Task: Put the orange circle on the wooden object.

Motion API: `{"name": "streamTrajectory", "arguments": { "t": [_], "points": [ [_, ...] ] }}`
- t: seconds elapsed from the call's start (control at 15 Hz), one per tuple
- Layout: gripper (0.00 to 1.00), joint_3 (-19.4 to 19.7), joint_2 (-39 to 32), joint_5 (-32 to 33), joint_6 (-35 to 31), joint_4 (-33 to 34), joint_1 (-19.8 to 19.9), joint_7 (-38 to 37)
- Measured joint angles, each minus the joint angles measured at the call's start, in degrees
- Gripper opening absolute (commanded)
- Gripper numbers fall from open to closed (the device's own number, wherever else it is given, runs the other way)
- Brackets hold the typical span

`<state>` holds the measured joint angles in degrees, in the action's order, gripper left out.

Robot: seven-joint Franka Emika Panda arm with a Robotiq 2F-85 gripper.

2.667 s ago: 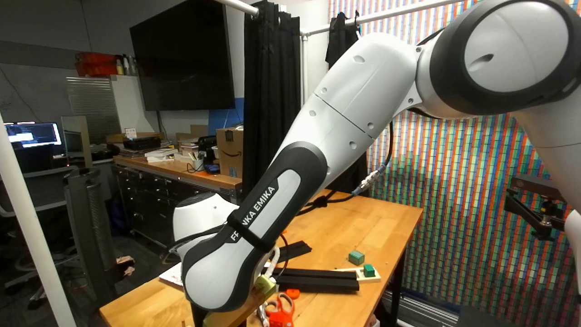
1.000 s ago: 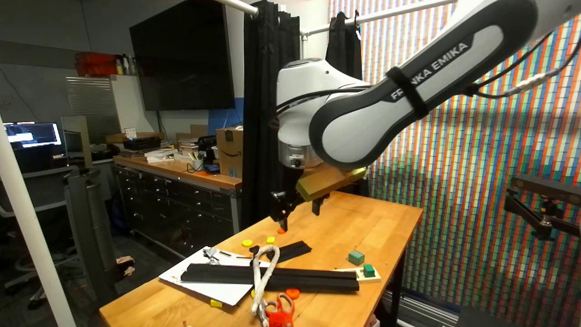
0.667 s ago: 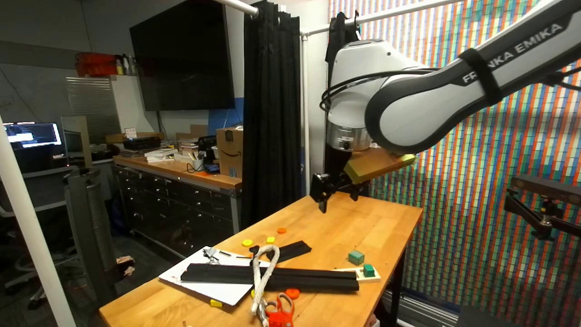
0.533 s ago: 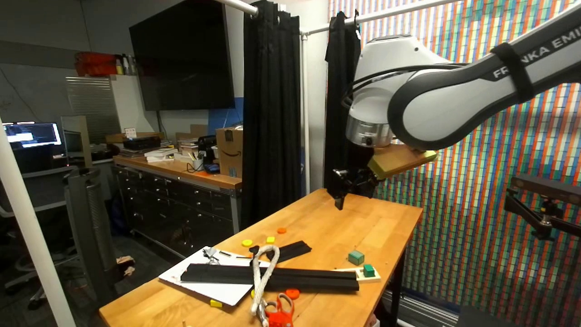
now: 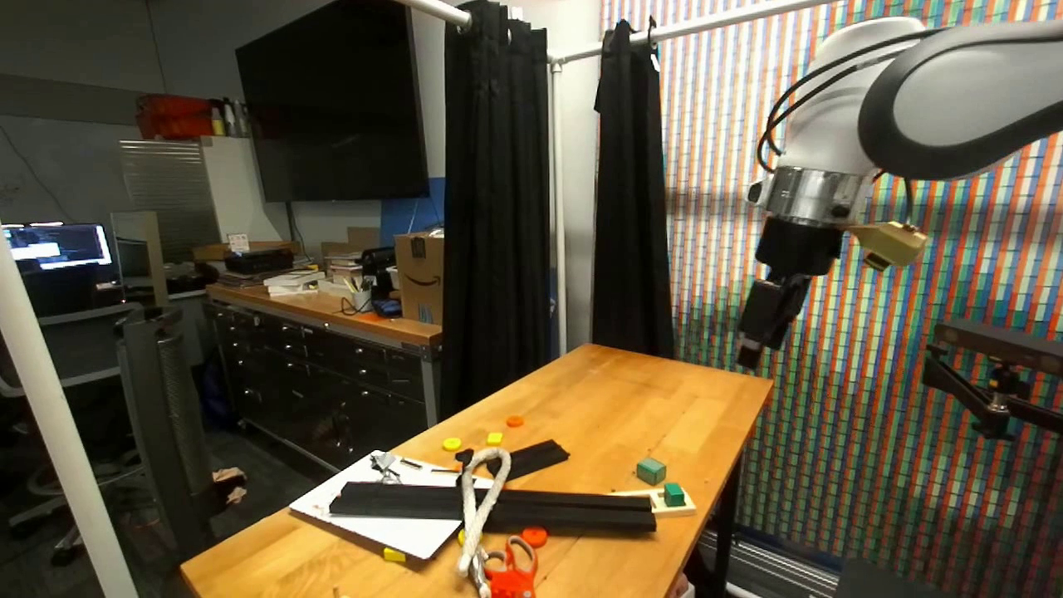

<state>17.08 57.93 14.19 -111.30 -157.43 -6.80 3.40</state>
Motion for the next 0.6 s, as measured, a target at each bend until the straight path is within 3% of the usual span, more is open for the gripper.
{"name": "streamTrajectory", "arguments": {
  "t": [0.2, 0.6],
  "points": [
    [1.00, -2.43, 2.95, -1.64, 6.37, 0.37, 4.77, 2.86],
    [1.00, -3.03, 2.14, -2.02, 6.23, 0.04, 5.45, 3.20]
  ]
}}
